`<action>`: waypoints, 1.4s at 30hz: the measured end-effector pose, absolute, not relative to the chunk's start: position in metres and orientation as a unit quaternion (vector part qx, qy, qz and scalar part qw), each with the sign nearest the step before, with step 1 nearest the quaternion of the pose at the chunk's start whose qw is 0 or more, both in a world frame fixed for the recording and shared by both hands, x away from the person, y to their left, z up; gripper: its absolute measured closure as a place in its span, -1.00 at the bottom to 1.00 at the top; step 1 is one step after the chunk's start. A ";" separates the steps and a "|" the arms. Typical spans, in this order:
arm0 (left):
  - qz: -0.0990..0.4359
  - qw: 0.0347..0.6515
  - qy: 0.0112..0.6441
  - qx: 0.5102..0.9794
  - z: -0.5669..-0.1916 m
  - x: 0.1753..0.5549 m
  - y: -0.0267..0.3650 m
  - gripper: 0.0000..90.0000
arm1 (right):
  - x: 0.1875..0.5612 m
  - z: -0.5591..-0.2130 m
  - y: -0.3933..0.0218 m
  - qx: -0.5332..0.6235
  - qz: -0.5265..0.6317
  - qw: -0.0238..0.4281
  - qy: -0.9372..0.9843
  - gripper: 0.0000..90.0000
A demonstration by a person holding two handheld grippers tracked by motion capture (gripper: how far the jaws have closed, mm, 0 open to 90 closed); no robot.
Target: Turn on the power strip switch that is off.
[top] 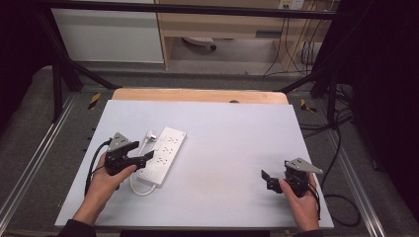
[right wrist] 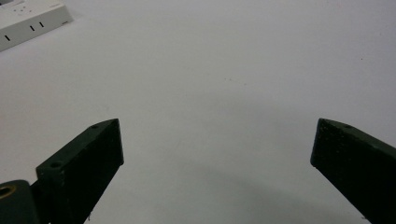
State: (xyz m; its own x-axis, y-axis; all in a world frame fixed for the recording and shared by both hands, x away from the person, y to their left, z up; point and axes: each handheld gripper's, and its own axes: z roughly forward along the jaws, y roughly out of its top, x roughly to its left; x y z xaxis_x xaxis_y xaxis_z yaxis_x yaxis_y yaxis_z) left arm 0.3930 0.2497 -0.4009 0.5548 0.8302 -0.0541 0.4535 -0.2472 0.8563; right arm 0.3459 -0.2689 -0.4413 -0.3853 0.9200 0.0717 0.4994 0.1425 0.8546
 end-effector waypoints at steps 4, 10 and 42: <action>0.206 0.442 0.423 0.764 -0.401 0.396 0.248 -0.24 | 0.346 -0.442 -0.269 0.496 0.425 0.246 0.716 -0.93; 0.202 0.437 0.419 0.770 -0.401 0.399 0.242 -0.11 | 0.346 -0.442 -0.269 0.497 0.425 0.246 0.715 -0.93; 0.169 0.436 0.396 0.790 -0.408 0.408 0.227 0.67 | 0.346 -0.442 -0.270 0.499 0.427 0.246 0.713 -0.93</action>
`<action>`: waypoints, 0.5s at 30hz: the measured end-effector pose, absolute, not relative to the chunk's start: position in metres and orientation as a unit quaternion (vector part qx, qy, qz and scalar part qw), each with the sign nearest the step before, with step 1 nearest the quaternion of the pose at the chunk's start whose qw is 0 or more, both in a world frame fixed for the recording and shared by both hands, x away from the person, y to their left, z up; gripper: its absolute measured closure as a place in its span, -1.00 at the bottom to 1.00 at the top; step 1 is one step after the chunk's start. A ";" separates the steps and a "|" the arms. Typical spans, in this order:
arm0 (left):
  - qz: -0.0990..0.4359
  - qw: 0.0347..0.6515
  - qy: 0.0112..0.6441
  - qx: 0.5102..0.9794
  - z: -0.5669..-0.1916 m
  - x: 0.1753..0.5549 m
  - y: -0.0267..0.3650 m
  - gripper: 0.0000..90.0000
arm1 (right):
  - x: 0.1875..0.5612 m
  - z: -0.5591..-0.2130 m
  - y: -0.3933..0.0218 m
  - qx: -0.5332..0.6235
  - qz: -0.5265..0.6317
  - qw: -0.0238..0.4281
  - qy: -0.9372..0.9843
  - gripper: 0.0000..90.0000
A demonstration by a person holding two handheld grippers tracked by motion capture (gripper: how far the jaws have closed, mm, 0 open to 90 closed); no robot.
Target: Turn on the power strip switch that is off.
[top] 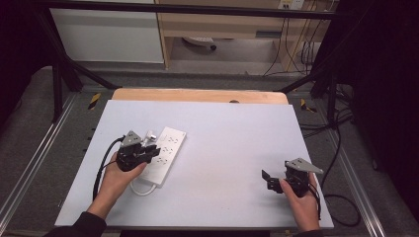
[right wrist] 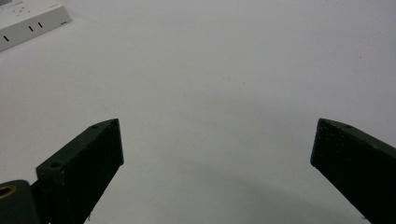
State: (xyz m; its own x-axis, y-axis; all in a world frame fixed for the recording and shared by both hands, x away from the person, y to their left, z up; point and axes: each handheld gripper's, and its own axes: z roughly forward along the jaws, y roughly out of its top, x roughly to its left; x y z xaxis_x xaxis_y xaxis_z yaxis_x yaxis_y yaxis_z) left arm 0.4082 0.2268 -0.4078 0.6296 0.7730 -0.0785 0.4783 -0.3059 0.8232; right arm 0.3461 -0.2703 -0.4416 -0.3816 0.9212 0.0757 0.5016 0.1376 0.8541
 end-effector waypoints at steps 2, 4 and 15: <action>0.169 0.434 0.394 0.792 -0.409 0.409 0.226 0.74 | 0.346 -0.442 -0.270 0.499 0.427 0.245 0.713 -0.93; 0.167 0.434 0.394 0.793 -0.409 0.409 0.226 0.78 | 0.346 -0.442 -0.270 0.499 0.427 0.246 0.713 -0.93; 0.161 0.430 0.389 0.799 -0.413 0.411 0.224 0.98 | 0.346 -0.442 -0.271 0.500 0.428 0.245 0.712 -0.93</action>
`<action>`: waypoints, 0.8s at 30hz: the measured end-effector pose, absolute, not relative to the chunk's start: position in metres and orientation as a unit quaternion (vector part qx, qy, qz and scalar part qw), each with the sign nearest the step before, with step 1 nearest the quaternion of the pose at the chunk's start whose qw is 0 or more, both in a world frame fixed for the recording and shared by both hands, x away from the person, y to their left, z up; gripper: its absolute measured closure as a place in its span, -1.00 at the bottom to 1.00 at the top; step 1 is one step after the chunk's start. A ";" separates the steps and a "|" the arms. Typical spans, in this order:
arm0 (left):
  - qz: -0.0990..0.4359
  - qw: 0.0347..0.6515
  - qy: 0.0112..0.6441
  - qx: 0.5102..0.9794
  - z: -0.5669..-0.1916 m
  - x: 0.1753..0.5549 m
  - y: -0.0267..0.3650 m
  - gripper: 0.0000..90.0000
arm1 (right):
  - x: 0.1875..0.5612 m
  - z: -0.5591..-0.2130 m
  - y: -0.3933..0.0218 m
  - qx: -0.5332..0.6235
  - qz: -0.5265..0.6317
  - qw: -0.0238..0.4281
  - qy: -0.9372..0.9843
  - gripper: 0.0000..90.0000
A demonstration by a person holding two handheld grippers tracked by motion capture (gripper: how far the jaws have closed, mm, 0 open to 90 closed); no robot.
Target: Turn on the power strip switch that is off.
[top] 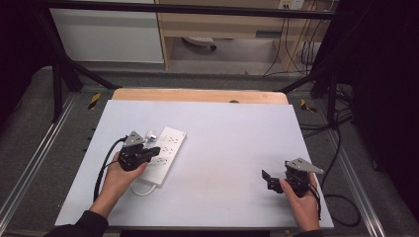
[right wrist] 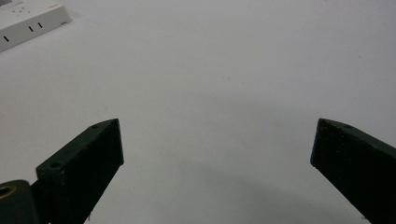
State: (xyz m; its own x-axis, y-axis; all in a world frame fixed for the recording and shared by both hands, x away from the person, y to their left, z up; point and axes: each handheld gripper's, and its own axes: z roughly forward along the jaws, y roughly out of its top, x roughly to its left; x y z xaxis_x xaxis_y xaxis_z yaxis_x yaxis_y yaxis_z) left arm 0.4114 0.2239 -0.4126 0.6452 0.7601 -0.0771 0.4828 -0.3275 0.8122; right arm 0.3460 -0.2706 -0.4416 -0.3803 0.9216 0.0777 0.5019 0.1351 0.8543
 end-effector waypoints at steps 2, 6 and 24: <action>0.161 0.429 0.388 0.799 -0.413 0.411 0.223 1.00 | 0.346 -0.442 -0.271 0.500 0.427 0.245 0.712 -0.93; 0.160 0.424 0.385 0.804 -0.414 0.411 0.222 1.00 | 0.346 -0.442 -0.271 0.498 0.427 0.246 0.713 -0.93; 0.159 0.408 0.382 0.813 -0.419 0.413 0.220 1.00 | 0.346 -0.442 -0.271 0.499 0.426 0.245 0.714 -0.93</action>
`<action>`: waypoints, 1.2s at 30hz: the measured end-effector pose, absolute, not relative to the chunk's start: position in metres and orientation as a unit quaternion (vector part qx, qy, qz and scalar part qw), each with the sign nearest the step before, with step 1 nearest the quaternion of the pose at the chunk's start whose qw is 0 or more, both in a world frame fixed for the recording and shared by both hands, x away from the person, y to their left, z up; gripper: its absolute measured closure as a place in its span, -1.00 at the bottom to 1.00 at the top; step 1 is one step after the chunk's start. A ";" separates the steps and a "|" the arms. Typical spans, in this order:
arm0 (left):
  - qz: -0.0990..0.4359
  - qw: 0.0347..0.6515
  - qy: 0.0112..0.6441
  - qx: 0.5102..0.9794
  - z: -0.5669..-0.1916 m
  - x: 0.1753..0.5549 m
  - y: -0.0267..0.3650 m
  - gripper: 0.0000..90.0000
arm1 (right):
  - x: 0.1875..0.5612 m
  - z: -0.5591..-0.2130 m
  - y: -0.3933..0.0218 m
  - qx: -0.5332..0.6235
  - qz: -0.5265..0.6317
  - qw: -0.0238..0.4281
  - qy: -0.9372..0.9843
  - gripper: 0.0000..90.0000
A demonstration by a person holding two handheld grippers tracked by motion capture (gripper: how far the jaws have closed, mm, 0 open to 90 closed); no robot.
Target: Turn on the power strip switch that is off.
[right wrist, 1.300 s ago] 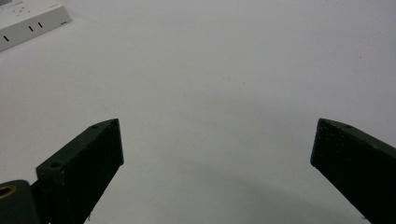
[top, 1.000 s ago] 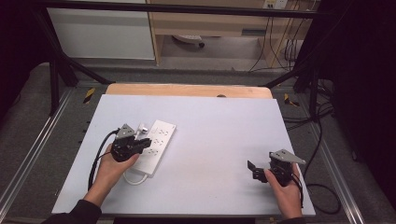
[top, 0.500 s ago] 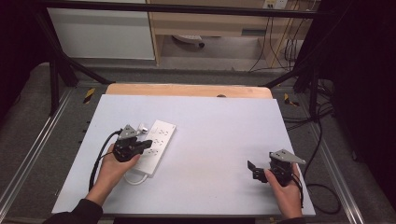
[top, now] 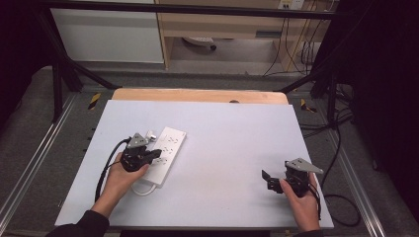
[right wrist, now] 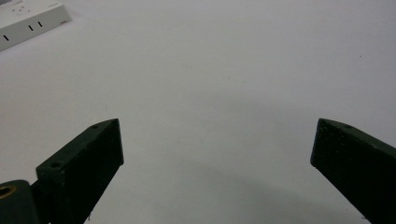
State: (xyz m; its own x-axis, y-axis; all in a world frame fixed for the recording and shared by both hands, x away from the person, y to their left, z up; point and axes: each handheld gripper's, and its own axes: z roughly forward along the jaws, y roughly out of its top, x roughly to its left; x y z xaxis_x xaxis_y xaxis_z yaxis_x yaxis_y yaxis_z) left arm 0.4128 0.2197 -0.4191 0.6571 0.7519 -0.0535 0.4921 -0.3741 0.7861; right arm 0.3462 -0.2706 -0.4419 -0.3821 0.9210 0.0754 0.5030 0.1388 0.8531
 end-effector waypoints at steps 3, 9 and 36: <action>0.157 0.406 0.381 0.816 -0.420 0.413 0.219 1.00 | 0.346 -0.442 -0.270 0.499 0.426 0.245 0.714 -0.93; 0.154 0.401 0.377 0.820 -0.422 0.413 0.217 1.00 | 0.346 -0.442 -0.271 0.499 0.426 0.245 0.714 -0.93; 0.169 0.410 0.400 0.802 -0.422 0.422 0.229 1.00 | 0.346 -0.442 -0.270 0.498 0.426 0.243 0.715 -0.93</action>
State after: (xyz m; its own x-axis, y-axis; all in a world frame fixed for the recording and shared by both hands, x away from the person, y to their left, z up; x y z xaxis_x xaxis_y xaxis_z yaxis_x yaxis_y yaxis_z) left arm 0.4224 0.2292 -0.4218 0.6232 0.7800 -0.0572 0.5034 -0.3441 0.7926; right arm 0.3460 -0.2700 -0.4417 -0.3854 0.9194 0.0782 0.5058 0.1397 0.8513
